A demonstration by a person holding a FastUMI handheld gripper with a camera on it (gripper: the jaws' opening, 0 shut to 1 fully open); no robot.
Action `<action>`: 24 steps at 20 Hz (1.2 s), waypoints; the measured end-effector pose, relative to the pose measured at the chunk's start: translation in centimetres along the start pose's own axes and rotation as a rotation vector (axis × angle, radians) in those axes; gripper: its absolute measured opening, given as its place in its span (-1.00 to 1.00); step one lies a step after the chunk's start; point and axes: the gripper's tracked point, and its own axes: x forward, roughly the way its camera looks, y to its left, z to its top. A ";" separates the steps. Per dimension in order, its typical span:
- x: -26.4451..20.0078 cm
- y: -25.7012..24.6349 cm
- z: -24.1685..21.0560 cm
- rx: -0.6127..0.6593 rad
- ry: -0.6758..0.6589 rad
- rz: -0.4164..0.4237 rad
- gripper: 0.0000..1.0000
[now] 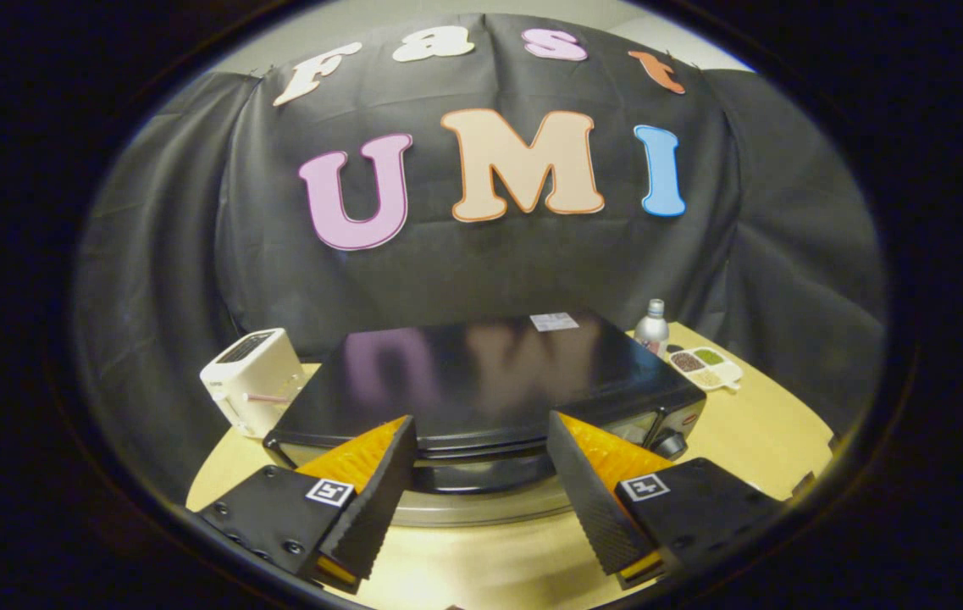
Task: Open the toaster oven, put the food inside, and close the toaster oven door.
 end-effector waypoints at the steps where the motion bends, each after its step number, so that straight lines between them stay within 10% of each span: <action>1: 0.3 -0.1 -0.4 -0.001 0.017 -0.007 0.96; 24: -3.9 -1.6 -2.9 0.026 0.061 -0.024 0.94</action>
